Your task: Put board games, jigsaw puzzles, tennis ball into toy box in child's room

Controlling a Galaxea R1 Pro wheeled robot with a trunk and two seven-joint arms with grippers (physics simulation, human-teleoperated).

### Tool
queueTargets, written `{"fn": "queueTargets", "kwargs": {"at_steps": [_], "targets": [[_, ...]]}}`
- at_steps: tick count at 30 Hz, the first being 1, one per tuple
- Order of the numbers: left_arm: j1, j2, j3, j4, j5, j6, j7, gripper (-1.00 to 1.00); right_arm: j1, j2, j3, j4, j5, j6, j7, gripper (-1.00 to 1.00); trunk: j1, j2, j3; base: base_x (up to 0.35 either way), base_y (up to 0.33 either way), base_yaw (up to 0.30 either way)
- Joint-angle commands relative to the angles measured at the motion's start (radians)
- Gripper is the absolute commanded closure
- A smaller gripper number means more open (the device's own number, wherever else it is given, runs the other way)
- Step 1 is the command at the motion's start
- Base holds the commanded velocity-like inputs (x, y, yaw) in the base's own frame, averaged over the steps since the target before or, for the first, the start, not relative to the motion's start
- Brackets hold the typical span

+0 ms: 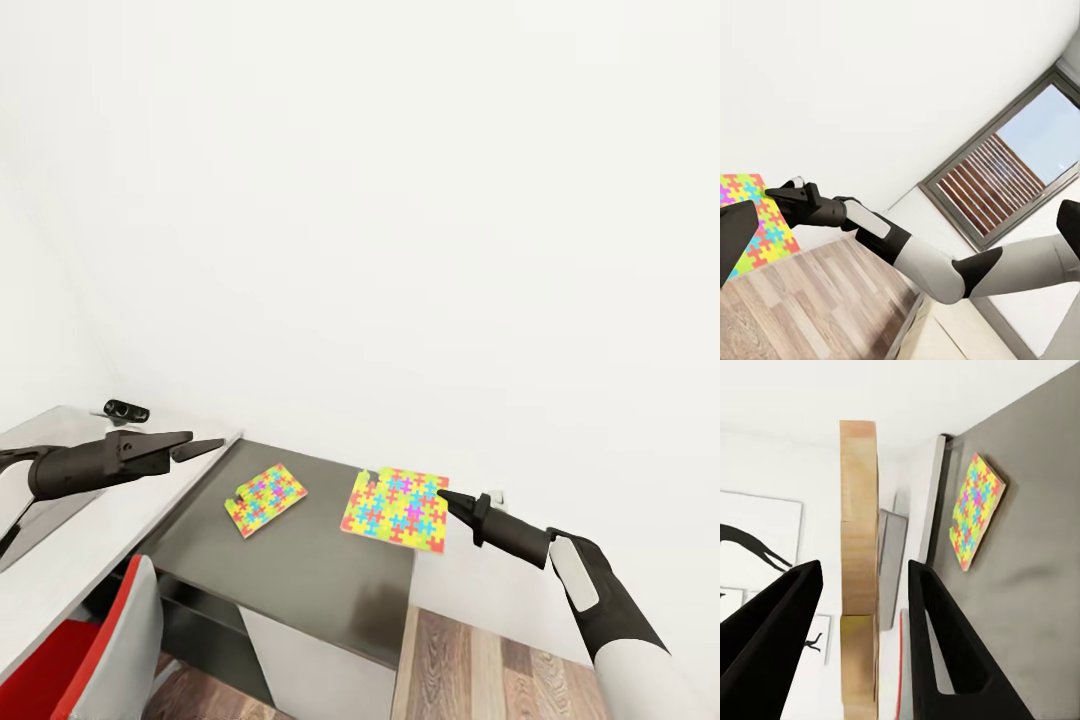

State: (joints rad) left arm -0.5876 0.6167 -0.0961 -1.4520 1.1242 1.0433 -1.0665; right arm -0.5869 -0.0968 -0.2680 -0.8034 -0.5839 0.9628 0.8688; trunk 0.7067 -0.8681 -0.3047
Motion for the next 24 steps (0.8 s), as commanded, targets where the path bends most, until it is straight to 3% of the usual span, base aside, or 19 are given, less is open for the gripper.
{"fn": "queueTargets", "kwargs": {"at_steps": [1,24], "targets": [[-0.001,0.001,-0.002,0.001,0.002,0.004,-0.003,-1.00,0.000,0.000,-0.002,0.000,0.005,0.002,0.005,1.00,-0.004,0.006,0.003,-0.001,0.000,0.228],[-0.001,0.000,-0.002,0.001,0.002,0.004,-0.003,-1.00,0.001,0.000,0.001,-0.003,0.005,0.001,0.006,1.00,-0.092,0.167,0.089,0.000,0.000,0.263]]}}
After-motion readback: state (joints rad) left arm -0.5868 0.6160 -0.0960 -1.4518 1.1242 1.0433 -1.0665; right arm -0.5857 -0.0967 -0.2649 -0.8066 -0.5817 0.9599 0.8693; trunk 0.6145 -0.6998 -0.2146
